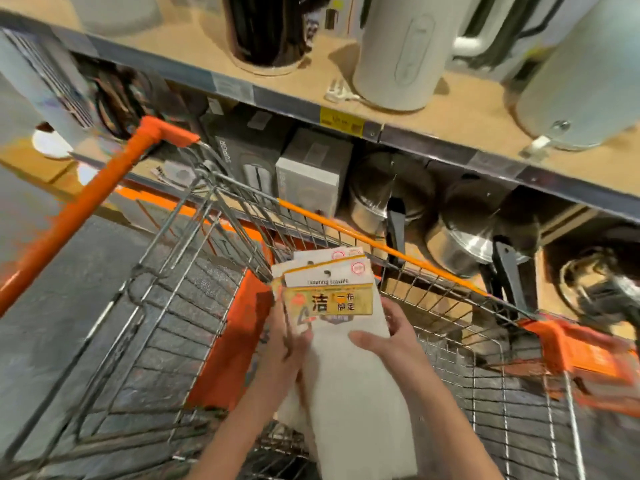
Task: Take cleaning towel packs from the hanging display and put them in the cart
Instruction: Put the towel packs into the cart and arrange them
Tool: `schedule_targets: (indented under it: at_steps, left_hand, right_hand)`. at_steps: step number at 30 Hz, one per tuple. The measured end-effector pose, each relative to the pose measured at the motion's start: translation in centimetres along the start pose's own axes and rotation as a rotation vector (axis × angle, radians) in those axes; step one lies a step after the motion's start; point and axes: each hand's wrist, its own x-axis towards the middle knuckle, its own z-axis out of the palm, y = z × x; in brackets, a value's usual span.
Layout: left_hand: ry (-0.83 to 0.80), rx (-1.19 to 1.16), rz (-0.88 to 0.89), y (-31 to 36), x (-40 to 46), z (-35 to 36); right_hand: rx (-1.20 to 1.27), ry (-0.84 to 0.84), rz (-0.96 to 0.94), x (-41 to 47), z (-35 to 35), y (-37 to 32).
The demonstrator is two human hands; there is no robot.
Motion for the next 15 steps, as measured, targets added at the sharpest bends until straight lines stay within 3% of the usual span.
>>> schedule_targets:
  at_steps: [8,15]
  left_hand:
    - [0.061,-0.103,0.096,4.0,-1.0,1.0]
    - [-0.079,-0.258,0.087,6.5,-3.3,2.6]
  right_hand:
    - [0.175,-0.041,0.013,-2.3,0.8,-1.6]
    - [0.2,-0.108,-0.019,-4.2,0.2,-1.3]
